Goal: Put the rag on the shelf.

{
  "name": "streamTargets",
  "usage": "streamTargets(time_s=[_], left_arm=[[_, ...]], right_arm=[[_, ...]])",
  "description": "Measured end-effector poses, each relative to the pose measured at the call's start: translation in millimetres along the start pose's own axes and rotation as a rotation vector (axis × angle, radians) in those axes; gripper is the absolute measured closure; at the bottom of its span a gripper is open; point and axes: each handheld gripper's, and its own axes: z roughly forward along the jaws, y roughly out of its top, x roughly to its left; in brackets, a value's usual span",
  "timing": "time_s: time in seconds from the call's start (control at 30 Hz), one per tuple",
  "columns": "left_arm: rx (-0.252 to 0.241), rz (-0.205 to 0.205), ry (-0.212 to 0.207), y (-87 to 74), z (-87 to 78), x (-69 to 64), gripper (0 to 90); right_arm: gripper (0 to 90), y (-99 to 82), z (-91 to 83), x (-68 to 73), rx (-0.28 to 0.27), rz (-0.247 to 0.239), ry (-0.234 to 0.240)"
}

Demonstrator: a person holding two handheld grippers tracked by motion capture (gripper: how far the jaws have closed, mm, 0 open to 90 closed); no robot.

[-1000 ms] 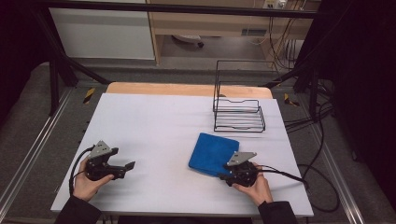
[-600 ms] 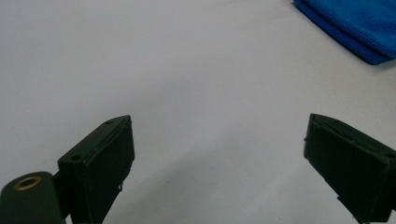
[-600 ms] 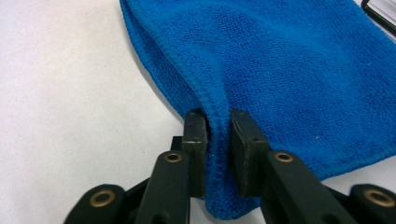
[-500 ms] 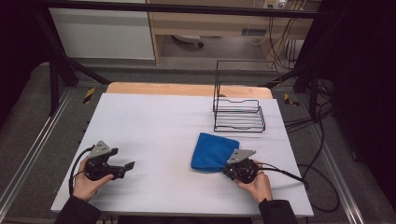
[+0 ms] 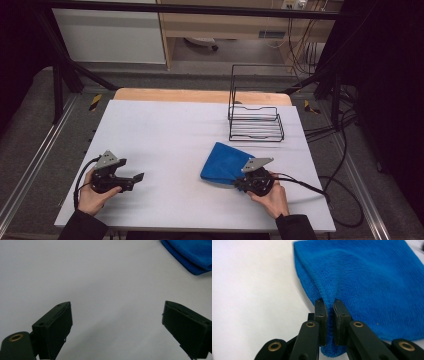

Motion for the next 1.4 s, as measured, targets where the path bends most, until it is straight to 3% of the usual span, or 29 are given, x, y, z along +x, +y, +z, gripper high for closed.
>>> streamTargets(time_s=[0.2,0.33,0.43,0.63,0.67,0.77,0.9,0.97,1.07,1.17,1.27,1.4], left_arm=[[0.004,-0.001,0.001,-0.1,0.5,0.3,9.4],[0.004,-0.001,0.002,0.0,0.3,0.2,9.4],[0.004,-0.003,0.002,-0.2,0.7,0.5,9.4],[0.004,-0.002,0.003,-0.1,0.4,0.3,9.4],[0.004,-0.001,0.002,-0.1,0.3,0.3,9.4],[0.005,-0.002,0.002,-0.1,0.5,0.2,9.4],[0.004,0.000,0.002,-0.1,0.4,0.1,9.4],[0.004,0.000,0.003,-0.2,0.6,0.0,9.4],[0.005,-0.001,0.005,-0.4,0.9,0.0,9.4],[0.005,-0.003,0.006,-0.5,1.3,-0.3,9.4],[0.005,-0.002,0.006,-0.3,1.3,-0.7,9.4],[0.006,-0.003,0.006,-0.2,1.5,-0.1,9.4]], right_arm=[[84.0,12.6,4.2,15.7,-0.017,0.059,0.043],[84.0,19.2,7.6,25.0,-0.013,0.078,0.044],[84.0,23.4,9.7,30.6,-0.018,0.093,0.075],[81.5,25.7,20.2,38.7,0.008,0.079,0.101],[72.0,24.6,24.2,38.8,0.008,0.076,0.113],[58.2,26.2,20.3,38.2,-0.030,0.070,0.135],[44.1,30.6,4.6,28.0,-0.104,0.077,0.096],[39.0,30.2,-3.6,16.2,-0.127,0.110,0.061],[38.0,24.2,-10.2,-6.5,-0.128,0.142,-0.031],[42.4,12.1,-8.4,-29.8,-0.102,0.181,-0.081],[47.7,0.3,0.5,-47.9,-0.054,0.229,-0.085],[51.7,-5.5,6.6,-52.3,-0.031,0.243,-0.053]])
